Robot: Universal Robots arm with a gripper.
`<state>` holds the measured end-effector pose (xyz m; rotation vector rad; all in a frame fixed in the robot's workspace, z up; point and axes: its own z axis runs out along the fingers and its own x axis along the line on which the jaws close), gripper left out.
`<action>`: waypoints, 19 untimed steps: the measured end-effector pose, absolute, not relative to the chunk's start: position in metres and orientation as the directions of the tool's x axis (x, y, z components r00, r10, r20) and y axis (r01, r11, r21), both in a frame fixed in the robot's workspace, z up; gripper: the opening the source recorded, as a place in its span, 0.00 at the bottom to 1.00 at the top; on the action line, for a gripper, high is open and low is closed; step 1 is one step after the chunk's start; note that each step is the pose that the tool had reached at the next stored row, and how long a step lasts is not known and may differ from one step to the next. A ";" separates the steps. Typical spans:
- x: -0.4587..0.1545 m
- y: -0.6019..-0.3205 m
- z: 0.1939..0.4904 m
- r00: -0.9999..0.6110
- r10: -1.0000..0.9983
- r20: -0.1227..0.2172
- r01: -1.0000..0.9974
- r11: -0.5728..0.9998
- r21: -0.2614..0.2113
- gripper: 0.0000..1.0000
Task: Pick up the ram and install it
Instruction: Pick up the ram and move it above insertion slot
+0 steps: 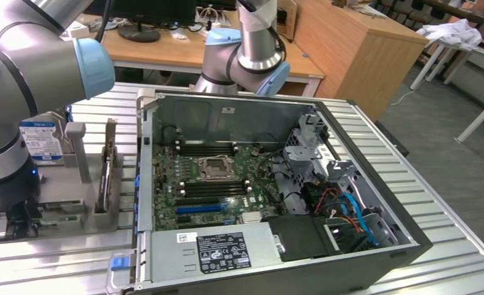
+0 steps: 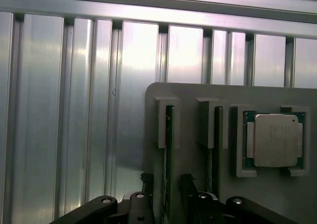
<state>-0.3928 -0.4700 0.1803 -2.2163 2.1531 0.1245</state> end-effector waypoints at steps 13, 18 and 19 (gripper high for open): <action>-0.393 -0.470 0.192 0.028 -0.995 -0.092 -0.999 -0.030 0.021 0.36; -0.393 -0.470 0.195 0.028 -0.995 -0.092 -0.999 -0.030 0.021 0.36; -0.393 -0.470 0.195 0.028 -0.995 -0.092 -0.999 -0.030 0.021 0.36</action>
